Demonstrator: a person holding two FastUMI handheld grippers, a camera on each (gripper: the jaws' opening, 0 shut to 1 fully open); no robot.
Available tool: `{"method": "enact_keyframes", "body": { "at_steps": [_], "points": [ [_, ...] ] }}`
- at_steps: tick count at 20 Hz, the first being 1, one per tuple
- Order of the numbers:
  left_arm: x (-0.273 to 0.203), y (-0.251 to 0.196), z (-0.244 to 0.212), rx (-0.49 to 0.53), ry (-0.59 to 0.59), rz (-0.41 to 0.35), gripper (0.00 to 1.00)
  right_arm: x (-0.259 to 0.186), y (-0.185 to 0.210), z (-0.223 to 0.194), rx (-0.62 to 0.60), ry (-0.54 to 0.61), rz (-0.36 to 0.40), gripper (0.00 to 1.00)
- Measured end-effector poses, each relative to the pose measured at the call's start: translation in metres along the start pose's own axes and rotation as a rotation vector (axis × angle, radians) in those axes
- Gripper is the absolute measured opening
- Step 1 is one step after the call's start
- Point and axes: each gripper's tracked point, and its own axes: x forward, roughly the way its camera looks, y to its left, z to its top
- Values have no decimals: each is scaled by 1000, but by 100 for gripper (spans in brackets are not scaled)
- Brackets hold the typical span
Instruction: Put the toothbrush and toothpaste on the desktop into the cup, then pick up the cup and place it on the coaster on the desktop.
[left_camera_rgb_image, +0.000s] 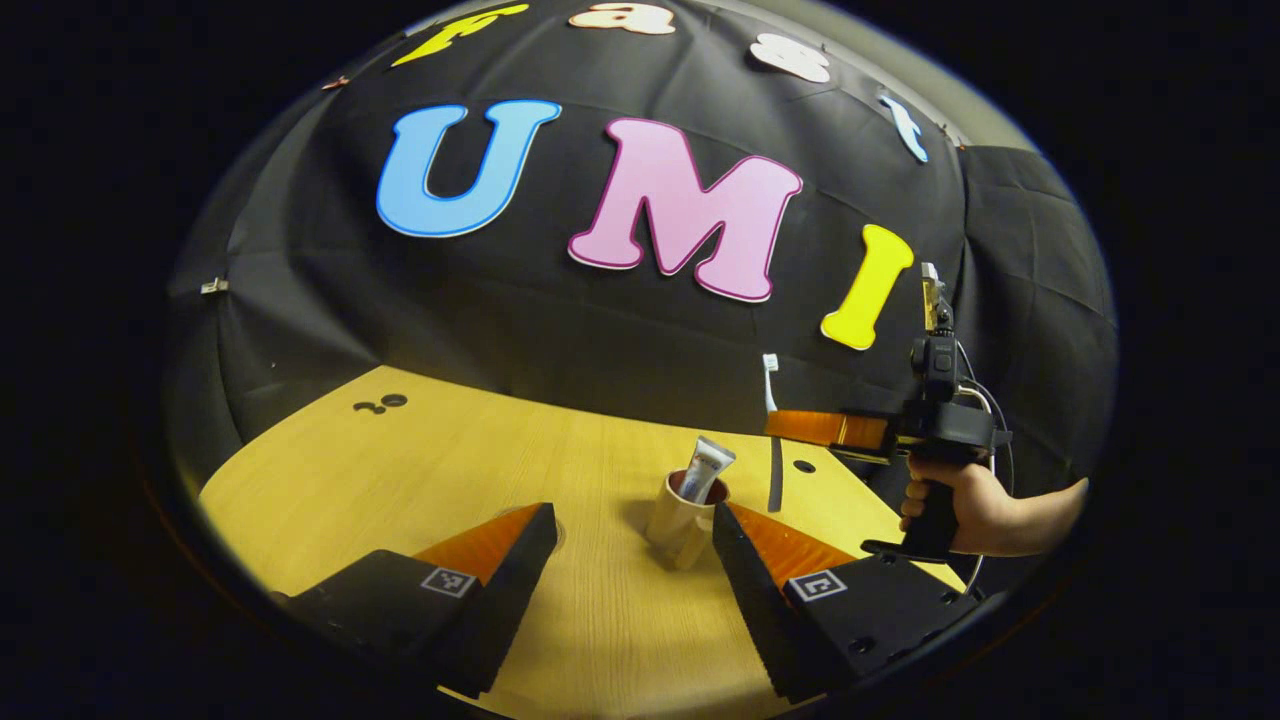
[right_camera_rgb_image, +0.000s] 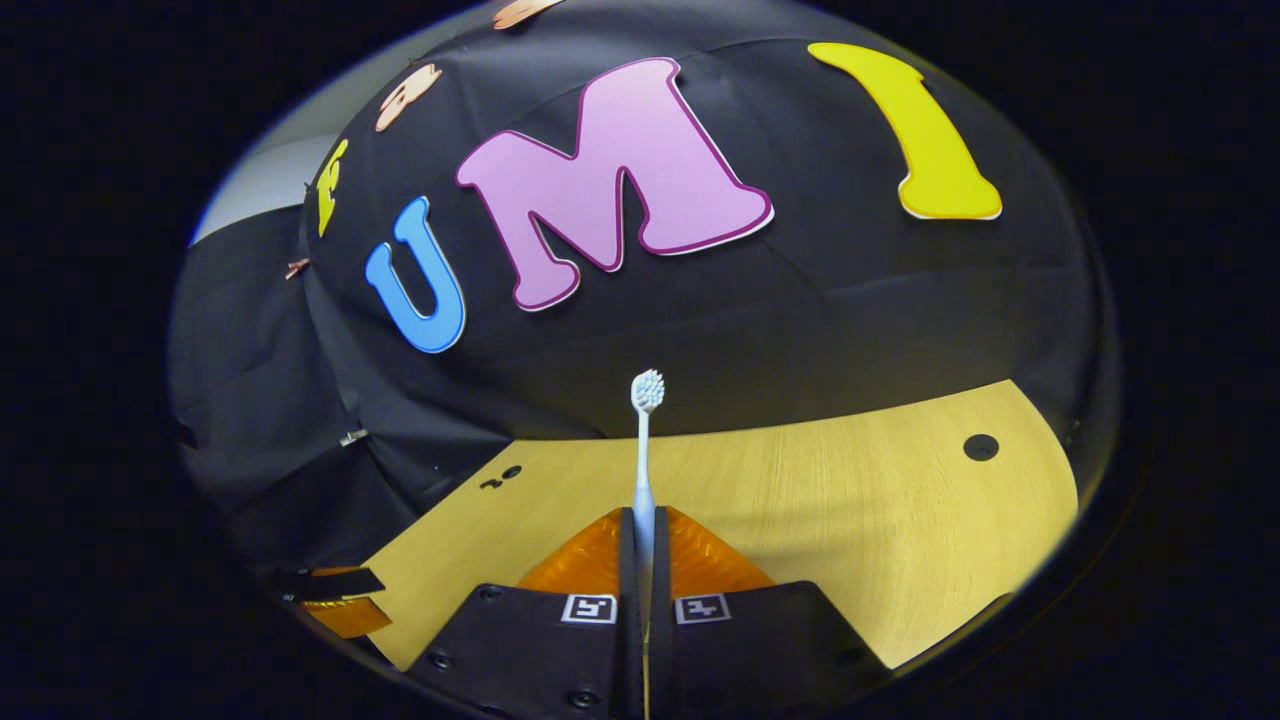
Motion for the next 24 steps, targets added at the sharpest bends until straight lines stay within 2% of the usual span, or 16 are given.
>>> {"method": "enact_keyframes", "body": {
  "at_steps": [3, 9, 16, 18, 19, 22, 23, 24],
  "points": [
    [0, 0, -10, 27, 25, -4, 96, 19, -6, 1, 25, -47, 15, 7],
    [12, -17, -19, 46, 53, -47, 96, 48, -12, 1, -10, -120, 20, 6],
    [26, -44, -36, 48, 77, -124, 96, 51, -21, -23, -54, -139, 14, 9],
    [32, -46, -41, 32, 80, -128, 96, 44, -21, -26, -46, -163, 28, 12],
    [35, -48, -44, 23, 82, -132, 96, 42, -20, -27, -40, -167, 36, 22],
    [39, -54, -52, 2, 88, -139, 96, 35, -19, -37, -37, -146, 44, 26],
    [38, -55, -55, -1, 93, -140, 96, 33, -18, -37, -38, -142, 41, 39],
    [38, -57, -58, -4, 100, -140, 96, 28, -18, -35, -37, -137, 40, 40]
  ]
}}
